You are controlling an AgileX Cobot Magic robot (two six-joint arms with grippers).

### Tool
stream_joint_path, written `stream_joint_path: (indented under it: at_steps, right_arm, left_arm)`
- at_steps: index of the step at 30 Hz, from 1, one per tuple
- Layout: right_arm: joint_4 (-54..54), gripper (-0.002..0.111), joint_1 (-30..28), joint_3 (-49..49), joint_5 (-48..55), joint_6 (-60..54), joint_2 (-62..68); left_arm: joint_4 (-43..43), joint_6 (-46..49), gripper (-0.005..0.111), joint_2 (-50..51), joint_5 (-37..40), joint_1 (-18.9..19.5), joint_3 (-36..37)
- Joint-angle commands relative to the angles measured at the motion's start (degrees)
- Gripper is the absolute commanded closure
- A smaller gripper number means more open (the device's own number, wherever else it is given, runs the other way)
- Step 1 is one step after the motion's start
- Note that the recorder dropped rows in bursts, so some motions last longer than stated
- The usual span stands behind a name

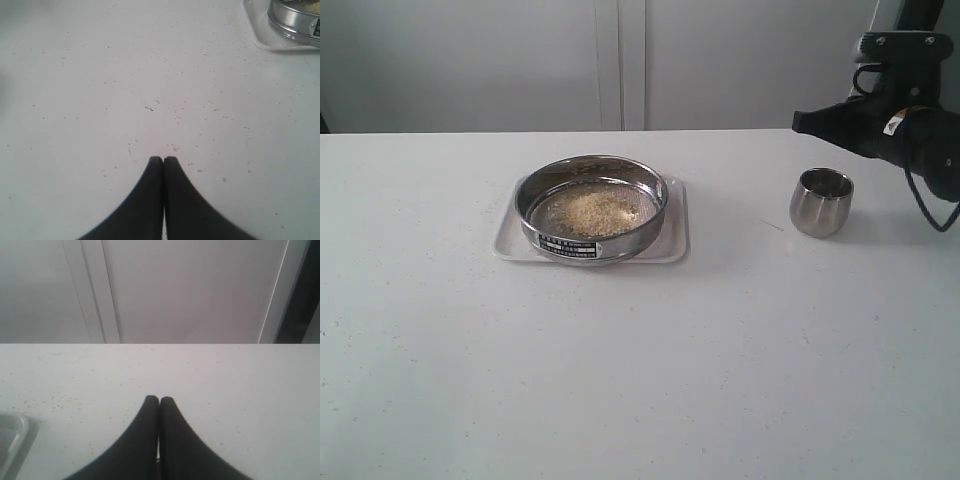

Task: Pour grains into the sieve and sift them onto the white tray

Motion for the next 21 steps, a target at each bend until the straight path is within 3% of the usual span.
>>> stream_joint_path:
  at_steps: [1, 21]
  right_arm:
    - [-0.34, 0.108, -0.07, -0.1, 5.38, -0.36, -2.84]
    - [0.24, 0.108, -0.07, -0.2, 34.82, -0.36, -20.28]
  left_arm:
    - [-0.39, 0.0, 0.107, -0.24, 0.01, 0.09, 0.23]
    - [-0.39, 0.0, 0.107, -0.24, 0.01, 0.09, 0.23]
